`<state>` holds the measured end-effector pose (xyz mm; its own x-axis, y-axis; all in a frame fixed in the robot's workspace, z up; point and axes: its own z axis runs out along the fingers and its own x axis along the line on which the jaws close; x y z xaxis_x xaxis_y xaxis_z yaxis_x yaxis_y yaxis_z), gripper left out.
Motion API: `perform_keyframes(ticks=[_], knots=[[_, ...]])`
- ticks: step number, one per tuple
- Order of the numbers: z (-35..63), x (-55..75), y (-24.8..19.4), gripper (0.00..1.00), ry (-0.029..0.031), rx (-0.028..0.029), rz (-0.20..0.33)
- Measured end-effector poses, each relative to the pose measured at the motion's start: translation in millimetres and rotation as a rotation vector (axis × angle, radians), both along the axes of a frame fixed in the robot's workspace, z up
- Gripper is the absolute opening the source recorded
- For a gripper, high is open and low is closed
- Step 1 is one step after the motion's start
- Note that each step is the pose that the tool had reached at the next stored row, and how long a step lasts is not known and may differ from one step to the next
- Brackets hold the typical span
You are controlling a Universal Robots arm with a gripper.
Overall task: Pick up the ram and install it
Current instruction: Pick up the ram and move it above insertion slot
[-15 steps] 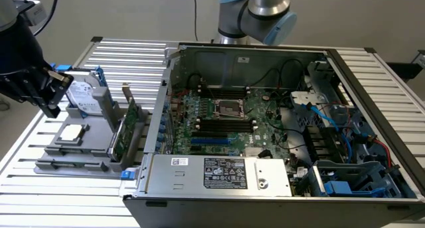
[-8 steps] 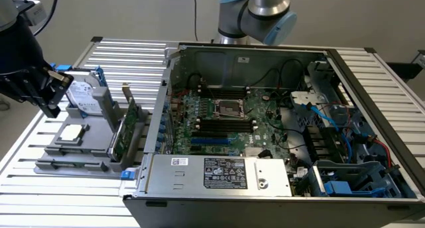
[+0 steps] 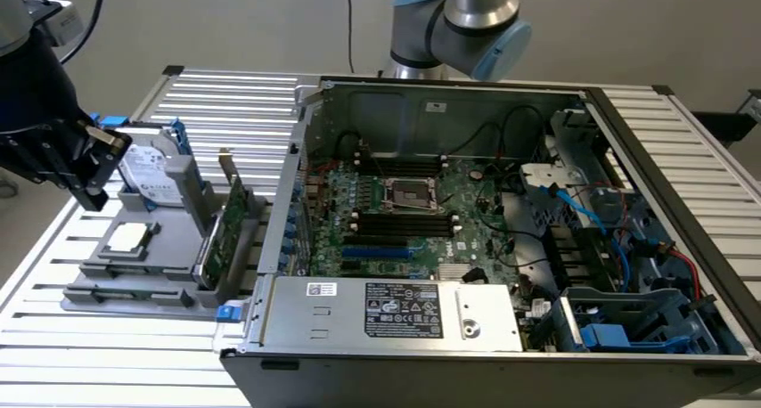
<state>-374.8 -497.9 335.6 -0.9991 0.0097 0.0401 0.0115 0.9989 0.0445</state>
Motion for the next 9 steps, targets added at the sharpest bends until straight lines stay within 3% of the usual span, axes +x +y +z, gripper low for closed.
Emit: perform_keyframes(ticks=[5, 9], knots=[[-1.1, -0.5, -0.1, 0.11, -0.0009, 0.0, 0.005], [-2.0, -0.4, 0.0, 0.11, -0.0102, 0.0003, 0.074]])
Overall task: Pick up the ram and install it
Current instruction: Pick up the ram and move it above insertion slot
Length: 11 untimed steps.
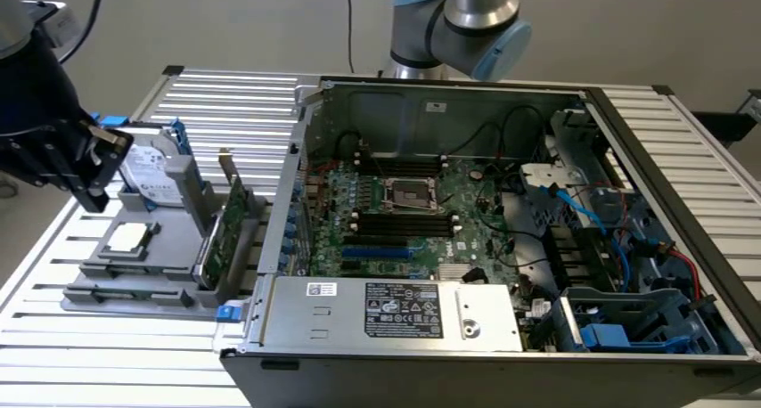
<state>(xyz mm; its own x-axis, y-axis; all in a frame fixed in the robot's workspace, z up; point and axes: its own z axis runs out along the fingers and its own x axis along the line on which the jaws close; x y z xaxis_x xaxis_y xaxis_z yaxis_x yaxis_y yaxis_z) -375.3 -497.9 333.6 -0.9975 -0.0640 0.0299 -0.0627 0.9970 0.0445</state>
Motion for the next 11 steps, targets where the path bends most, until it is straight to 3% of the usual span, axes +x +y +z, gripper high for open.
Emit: perform_keyframes(ticks=[7, 11], knots=[[-1.3, 0.0, 0.0, 0.11, -0.0138, 0.0001, 0.128], [-2.3, 0.0, 0.0, 0.11, -0.0177, 0.0006, 0.201]])
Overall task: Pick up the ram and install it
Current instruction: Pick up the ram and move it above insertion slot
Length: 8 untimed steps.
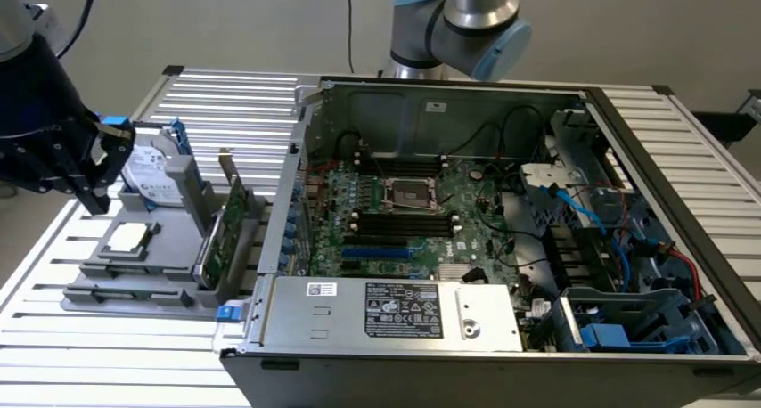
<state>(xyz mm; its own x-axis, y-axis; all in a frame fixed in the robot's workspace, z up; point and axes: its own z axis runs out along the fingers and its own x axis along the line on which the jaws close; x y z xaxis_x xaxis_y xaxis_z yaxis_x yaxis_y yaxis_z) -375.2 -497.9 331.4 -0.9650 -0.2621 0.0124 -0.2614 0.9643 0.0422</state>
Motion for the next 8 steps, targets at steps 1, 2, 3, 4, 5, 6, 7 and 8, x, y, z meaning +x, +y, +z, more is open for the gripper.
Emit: perform_keyframes(ticks=[1, 2, 3, 4, 5, 6, 7, 8], knots=[[-0.2, 0.0, 0.0, 0.11, -0.0004, -0.0001, 0.018], [-0.5, 0.0, 0.0, 0.11, -0.0007, -0.0001, 0.037], [-0.8, 0.0, 0.0, 0.11, -0.0009, -0.0001, 0.054], [-1.1, 0.0, 0.0, 0.11, -0.0011, -0.0001, 0.072], [-1.4, 0.0, 0.0, 0.11, -0.0011, -0.0001, 0.09], [-1.8, 0.0, 0.0, 0.11, -0.0011, -0.0002, 0.108], [-2.2, 0.0, 0.0, 0.11, -0.0012, -0.0002, 0.127], [-2.6, 0.0, 0.0, 0.11, -0.0011, -0.0001, 0.145]])
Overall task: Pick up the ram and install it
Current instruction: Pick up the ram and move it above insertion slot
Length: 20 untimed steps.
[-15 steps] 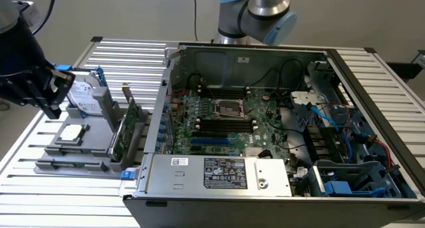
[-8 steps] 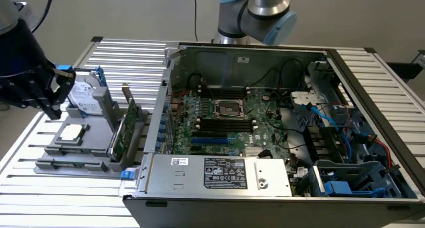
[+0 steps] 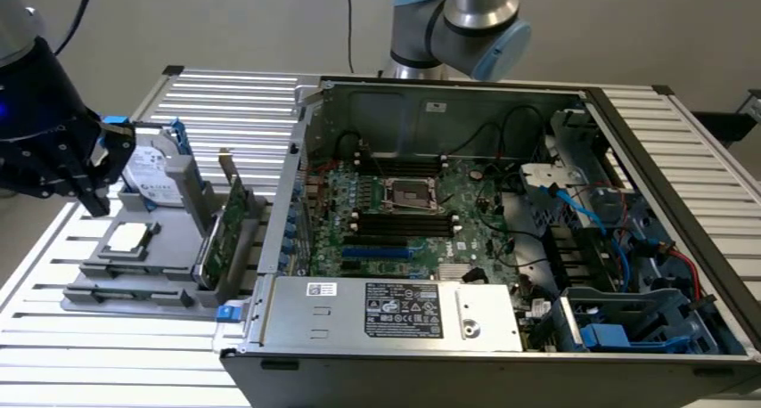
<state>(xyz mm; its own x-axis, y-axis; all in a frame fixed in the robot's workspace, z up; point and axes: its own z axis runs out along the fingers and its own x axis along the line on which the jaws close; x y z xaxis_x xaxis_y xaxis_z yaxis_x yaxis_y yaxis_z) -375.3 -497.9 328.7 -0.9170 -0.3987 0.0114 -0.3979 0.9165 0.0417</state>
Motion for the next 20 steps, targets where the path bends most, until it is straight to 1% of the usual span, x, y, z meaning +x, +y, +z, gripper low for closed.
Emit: perform_keyframes(ticks=[20], knots=[[-7.5, 0.0, 0.0, 0.11, 0.0, 0.0, 0.364]])
